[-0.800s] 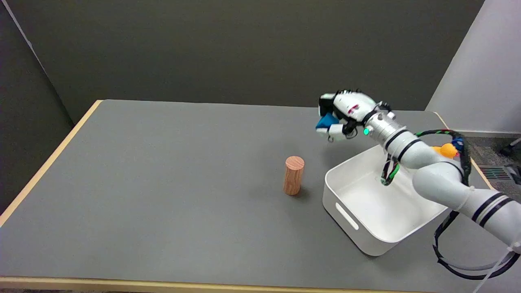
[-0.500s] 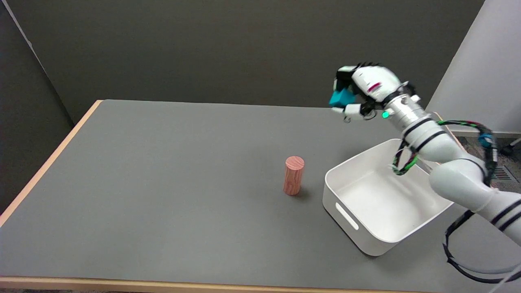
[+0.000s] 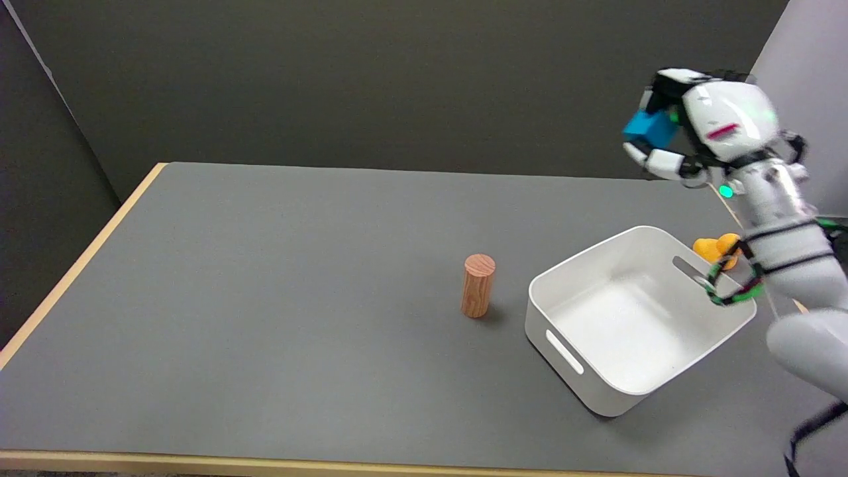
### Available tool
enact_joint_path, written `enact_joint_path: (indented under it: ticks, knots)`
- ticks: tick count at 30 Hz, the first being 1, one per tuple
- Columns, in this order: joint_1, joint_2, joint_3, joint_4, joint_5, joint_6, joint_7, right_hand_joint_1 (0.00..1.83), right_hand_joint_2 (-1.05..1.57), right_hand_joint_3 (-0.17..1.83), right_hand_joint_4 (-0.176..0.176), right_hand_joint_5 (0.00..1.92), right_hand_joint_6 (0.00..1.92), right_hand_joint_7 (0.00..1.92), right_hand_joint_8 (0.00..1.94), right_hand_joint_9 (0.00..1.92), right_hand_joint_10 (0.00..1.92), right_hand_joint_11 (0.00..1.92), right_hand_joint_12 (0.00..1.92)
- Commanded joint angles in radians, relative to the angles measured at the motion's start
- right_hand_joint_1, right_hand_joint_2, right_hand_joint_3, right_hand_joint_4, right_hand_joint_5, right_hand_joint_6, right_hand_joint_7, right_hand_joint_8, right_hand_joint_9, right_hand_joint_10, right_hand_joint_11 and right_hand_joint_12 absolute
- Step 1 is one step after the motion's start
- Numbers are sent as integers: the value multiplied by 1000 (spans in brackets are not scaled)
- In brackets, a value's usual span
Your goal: Place the cube into the white box.
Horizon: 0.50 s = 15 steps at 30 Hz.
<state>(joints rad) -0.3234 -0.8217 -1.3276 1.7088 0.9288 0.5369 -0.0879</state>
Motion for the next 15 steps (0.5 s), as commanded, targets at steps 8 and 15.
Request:
enact_joint_path:
  ticks: [8,15]
  knots:
    - [-353,-125,-326,-171,36,851,0,1173,929,673,-56,672,1519,861,1505,883,1741,980,1921]
    - [-279,-130,-467,-311,112,836,8,1176,923,678,-55,679,1511,867,1499,891,1740,983,1921]
